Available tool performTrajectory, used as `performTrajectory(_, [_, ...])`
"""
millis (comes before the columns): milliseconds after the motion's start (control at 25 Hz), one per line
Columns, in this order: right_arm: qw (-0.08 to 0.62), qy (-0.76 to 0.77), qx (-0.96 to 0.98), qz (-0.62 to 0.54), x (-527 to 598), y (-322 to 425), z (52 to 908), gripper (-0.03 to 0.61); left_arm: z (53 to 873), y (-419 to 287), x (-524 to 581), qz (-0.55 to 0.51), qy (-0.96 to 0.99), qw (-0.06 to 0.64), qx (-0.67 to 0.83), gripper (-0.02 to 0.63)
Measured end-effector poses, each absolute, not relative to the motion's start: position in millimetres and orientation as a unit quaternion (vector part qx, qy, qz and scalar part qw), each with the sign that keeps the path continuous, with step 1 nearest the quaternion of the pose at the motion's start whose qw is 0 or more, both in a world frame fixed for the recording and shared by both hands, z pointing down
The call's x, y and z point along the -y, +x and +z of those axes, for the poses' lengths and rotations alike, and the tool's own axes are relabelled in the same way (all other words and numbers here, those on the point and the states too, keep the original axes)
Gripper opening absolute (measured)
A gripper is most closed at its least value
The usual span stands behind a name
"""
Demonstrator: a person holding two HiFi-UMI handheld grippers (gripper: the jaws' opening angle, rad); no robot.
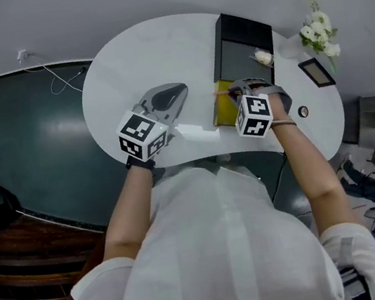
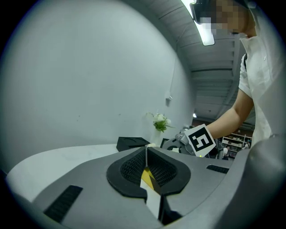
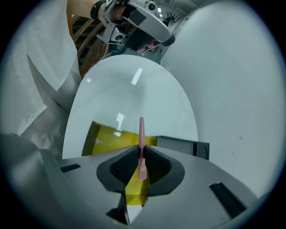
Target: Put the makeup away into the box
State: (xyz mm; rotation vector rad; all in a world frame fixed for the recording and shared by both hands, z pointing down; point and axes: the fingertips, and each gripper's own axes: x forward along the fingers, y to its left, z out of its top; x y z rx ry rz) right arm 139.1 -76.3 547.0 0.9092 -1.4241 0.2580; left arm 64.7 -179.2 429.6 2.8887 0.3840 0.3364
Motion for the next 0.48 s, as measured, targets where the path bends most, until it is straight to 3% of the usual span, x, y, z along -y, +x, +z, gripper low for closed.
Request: performTrajectory(480, [0.629, 0.456, 0.599, 0.194, 8.7, 192.7, 578.6, 0.046, 442.2, 108.2, 134.0, 0.139, 0.972, 0.111, -0.155, 0.026])
